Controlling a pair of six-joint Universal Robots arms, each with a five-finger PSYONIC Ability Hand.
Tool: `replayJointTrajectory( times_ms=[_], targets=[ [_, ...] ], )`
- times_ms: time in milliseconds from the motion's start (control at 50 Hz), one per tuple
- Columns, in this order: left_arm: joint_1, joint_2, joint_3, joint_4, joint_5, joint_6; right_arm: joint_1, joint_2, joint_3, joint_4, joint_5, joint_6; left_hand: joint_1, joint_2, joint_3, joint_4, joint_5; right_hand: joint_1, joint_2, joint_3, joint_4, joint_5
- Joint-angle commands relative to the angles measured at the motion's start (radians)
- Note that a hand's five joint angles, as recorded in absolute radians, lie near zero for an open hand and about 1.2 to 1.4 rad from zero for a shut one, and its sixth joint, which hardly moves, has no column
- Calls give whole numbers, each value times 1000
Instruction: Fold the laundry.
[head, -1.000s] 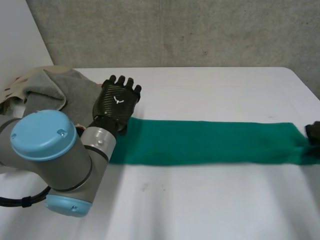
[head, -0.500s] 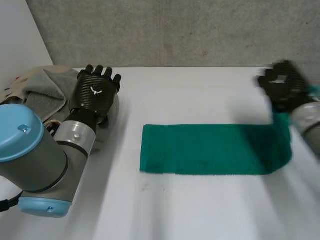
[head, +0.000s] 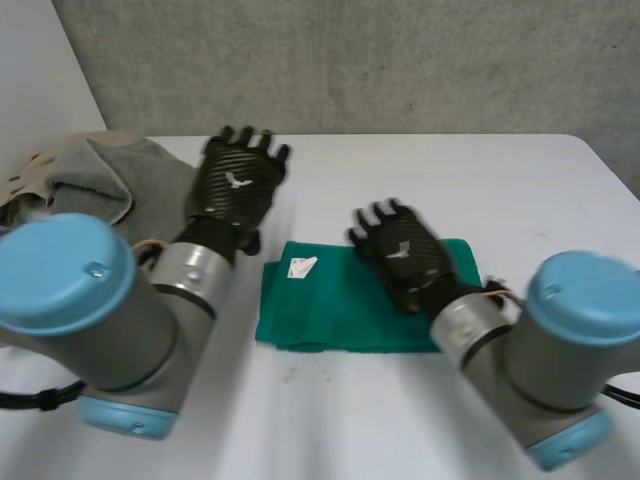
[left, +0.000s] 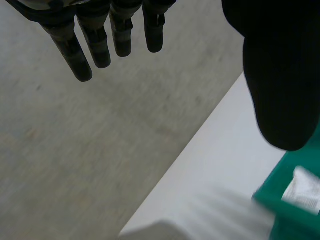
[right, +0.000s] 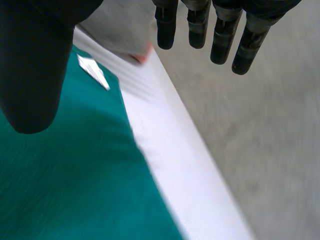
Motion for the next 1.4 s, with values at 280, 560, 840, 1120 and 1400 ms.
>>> replayJointTrajectory(
  times_ms=[280,560,840,1120,1400],
  targets=[
    [-75,-85,95,-121,12,-45,-304,-47,60,229,43,9,-24,-28,-31,-28,-48,1201,1182,1190,1168,1155],
    [148,157,-117,-127,16,-146,191,28,-152,121,114,-174,-24,-28,-31,-28,-48,1201,1182,1190,1168,1155],
    [85,159,-132,-126,111,-238,-249,-67,60,222,13,253,-24,-28,-31,-28,-48,277,258,266,244,231],
    [34,144,-106,-121,108,-237,-358,-37,121,248,-146,246,-24,-28,-31,-28,-48,573,554,563,540,528],
    [36,148,-109,-121,113,-237,-387,2,94,258,-132,202,-24,-28,-31,-28,-48,1201,1182,1190,1168,1155]
  ],
)
